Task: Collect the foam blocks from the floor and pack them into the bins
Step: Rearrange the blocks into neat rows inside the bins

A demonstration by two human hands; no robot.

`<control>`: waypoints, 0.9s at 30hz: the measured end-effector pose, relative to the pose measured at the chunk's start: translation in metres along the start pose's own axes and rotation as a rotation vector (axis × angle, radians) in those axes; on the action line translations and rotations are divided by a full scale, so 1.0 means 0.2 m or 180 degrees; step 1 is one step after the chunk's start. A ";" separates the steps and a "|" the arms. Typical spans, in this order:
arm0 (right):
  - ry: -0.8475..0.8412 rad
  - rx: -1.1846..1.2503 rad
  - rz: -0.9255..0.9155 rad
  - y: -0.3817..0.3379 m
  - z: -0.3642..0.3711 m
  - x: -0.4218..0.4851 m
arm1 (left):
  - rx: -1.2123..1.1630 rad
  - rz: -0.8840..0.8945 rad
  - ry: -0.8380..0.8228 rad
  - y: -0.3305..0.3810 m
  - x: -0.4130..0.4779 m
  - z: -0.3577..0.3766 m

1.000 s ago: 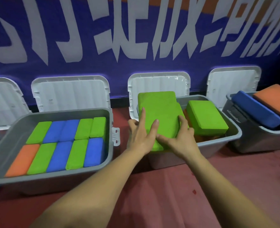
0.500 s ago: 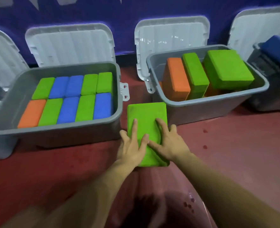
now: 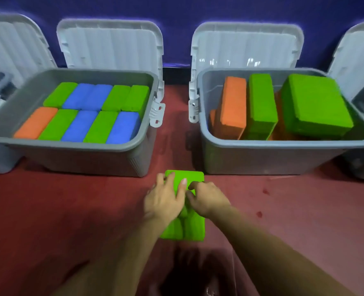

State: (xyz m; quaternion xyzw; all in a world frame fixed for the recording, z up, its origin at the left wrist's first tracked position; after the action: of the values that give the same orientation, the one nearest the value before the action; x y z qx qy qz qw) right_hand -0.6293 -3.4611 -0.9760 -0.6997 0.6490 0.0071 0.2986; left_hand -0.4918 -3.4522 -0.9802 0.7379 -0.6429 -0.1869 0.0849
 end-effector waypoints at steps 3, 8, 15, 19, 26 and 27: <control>0.0733 0.0197 -0.0353 0.05 -0.43 -0.04 | -0.0289 0.0225 0.0374 0.22 0.09 -0.25; 0.1915 0.0487 -0.0299 0.32 -0.96 -0.05 | 0.0019 0.0491 0.0568 0.65 0.16 -0.48; 0.2121 0.0632 0.0335 0.65 -1.15 0.08 | 0.0115 0.0258 0.0487 1.01 0.26 -0.43; 0.1560 0.0869 0.0275 0.73 -1.10 0.17 | 0.0263 0.0299 0.0480 1.10 0.35 -0.30; 0.1293 0.0530 0.0216 0.78 -1.01 0.31 | 0.0105 0.0313 0.0223 1.13 0.55 -0.16; 0.1340 0.0516 0.0205 0.77 -1.00 0.31 | 0.0062 0.0304 0.0216 1.12 0.55 -0.14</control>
State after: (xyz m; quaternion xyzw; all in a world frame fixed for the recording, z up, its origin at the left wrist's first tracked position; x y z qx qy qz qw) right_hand -0.8364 -3.6005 -0.8994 -0.6384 0.7175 -0.1817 0.2114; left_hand -0.6741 -3.5987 -0.8908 0.7130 -0.6760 -0.1512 0.1083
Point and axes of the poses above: each hand's wrist, its own x-axis towards the middle knuckle, its own z-axis out of the palm, y = z × x, the point moved 5 cm from there along x, towards the middle knuckle
